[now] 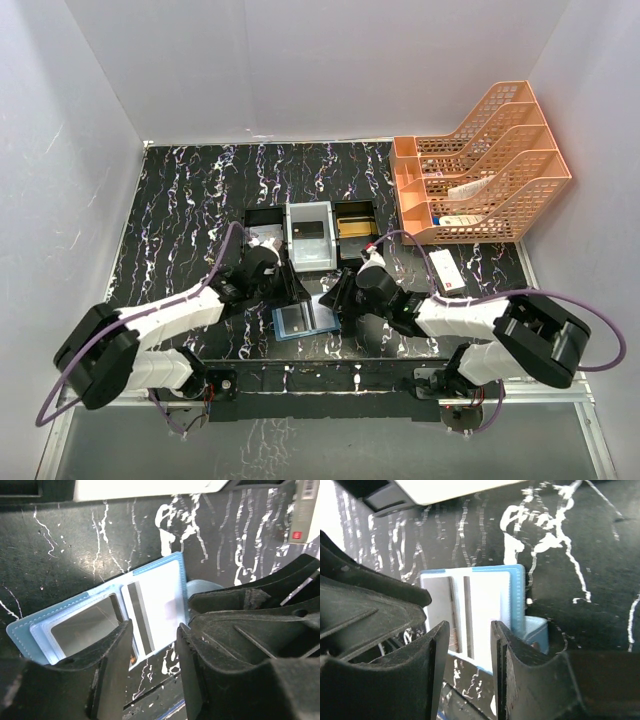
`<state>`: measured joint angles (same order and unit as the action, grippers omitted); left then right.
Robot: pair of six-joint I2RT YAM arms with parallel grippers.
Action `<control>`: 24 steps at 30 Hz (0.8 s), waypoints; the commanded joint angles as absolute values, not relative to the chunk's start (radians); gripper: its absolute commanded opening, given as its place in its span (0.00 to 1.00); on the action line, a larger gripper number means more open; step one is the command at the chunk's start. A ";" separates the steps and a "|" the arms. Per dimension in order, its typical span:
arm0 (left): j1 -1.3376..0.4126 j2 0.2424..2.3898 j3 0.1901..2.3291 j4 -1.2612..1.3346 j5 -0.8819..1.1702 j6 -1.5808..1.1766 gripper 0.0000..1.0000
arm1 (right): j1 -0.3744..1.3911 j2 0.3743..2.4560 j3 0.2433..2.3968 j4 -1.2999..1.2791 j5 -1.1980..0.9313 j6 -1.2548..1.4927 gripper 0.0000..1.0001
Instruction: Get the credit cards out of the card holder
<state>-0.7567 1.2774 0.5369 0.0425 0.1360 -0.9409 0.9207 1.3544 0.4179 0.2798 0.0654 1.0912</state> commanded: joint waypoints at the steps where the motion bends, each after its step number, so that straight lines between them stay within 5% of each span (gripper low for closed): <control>1: -0.759 1.150 0.568 -0.053 0.046 -0.892 0.41 | 0.923 1.275 0.434 0.354 -0.007 0.972 0.37; 7: -0.756 1.122 0.542 -0.221 -0.075 -0.925 0.39 | 0.925 1.378 0.489 0.474 -0.175 0.960 0.37; 24: -0.756 1.193 0.457 -0.109 0.037 -0.903 0.17 | 0.925 1.673 0.548 0.519 -0.254 1.057 0.24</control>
<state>-0.7559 1.1709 0.4633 -0.1013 0.0177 -0.9234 0.9211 1.6485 0.5331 0.4820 -0.2440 1.0359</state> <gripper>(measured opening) 0.191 0.256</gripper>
